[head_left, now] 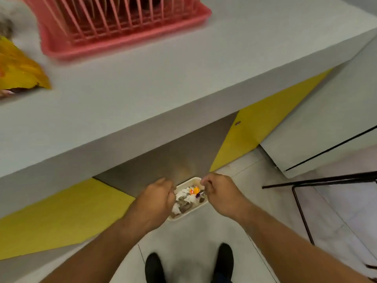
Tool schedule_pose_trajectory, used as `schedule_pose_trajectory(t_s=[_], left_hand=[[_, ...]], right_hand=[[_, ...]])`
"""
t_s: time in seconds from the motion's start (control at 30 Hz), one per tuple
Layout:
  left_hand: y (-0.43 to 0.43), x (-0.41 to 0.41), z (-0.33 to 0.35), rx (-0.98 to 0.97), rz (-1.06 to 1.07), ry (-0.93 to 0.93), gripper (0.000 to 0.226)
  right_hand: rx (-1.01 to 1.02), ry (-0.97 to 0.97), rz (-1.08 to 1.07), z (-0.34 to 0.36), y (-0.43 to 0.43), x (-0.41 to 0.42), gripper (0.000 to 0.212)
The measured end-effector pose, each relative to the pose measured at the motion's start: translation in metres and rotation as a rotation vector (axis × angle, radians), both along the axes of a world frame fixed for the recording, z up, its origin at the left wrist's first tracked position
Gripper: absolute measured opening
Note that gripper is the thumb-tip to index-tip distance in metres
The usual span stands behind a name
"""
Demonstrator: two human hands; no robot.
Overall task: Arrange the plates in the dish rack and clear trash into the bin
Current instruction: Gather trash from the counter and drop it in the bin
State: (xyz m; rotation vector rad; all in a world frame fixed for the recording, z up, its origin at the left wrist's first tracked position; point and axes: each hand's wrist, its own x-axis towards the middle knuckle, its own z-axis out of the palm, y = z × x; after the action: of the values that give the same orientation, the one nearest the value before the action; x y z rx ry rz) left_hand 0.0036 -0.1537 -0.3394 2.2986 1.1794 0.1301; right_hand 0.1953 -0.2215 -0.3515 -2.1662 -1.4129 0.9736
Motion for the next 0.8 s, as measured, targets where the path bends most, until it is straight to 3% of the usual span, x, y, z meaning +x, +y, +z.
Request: schedule_pose_trajectory(t_s=[0.13,0.27,0.4,0.6,0.67,0.8], left_hand=[[-0.014,0.016,-0.085,-0.038,0.015,0.035,0.017],[-0.026,0.016,-0.172,-0.058,0.050,0.062,0.024],[-0.041,0.001,-0.257,-0.137,0.119,0.123,0.020],[-0.047,-0.017,-0.344,-0.170,0.134,0.150,0.014],[-0.040,-0.015,-0.364,-0.155,0.130,0.132,0.017],[-0.018,0.001,-0.397,-0.166,0.111,0.077,0.019]], right_hand=[[-0.024,-0.031,-0.017,-0.089,-0.010,0.022,0.023],[-0.063,-0.117,0.022,-0.184,-0.012,0.028,0.040],[-0.098,-0.095,0.027,-0.277,0.005,0.022,0.027],[-0.069,-0.156,0.298,-0.385,0.056,-0.002,0.019],[-0.148,-0.253,0.470,-0.414,0.062,-0.003,0.026],[-0.244,-0.302,0.590,-0.438,0.064,0.007,0.052]])
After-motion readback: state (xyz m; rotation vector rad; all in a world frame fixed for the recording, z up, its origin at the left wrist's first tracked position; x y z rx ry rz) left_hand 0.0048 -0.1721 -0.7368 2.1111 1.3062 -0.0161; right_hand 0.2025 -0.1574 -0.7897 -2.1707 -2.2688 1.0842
